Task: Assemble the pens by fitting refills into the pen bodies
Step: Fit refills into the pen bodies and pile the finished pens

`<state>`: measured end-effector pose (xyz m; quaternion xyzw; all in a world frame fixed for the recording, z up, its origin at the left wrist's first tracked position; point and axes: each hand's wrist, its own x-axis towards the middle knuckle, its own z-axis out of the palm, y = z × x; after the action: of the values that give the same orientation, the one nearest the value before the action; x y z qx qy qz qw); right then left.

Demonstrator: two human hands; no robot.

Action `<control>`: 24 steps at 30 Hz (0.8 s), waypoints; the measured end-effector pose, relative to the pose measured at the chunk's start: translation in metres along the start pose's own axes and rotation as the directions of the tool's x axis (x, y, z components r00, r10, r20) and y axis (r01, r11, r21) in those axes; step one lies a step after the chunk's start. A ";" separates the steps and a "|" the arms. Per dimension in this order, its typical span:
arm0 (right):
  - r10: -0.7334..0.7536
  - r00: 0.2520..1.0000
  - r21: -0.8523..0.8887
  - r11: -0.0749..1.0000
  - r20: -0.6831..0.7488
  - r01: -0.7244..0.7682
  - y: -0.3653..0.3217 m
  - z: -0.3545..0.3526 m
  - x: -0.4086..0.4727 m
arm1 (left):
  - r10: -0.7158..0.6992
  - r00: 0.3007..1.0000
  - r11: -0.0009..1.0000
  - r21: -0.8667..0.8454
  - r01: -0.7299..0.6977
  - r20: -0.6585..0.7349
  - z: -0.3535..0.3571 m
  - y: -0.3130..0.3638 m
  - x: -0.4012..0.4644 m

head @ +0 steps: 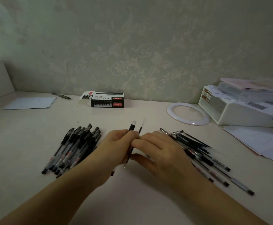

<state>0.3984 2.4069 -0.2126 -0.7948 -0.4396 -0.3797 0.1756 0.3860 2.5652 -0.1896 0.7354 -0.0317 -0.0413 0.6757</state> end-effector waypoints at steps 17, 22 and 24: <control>0.849 0.429 0.866 -0.062 0.307 -0.497 0.030 -0.002 -0.007 | 0.219 0.975 0.880 0.426 -0.211 0.031 -0.009 -0.025 0.012; 0.858 0.416 0.871 -0.071 0.302 -0.486 0.030 -0.003 -0.005 | 0.200 0.979 0.899 0.389 -0.201 0.044 -0.010 -0.022 0.012; 0.858 0.411 0.869 -0.077 0.308 -0.490 0.030 -0.004 -0.005 | 0.195 0.979 0.898 0.389 -0.204 0.065 -0.009 -0.022 0.012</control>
<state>0.4198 2.3856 -0.2125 -0.5884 -0.0484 -0.0682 0.8042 0.3982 2.5752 -0.2113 0.8485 -0.1226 0.0265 0.5141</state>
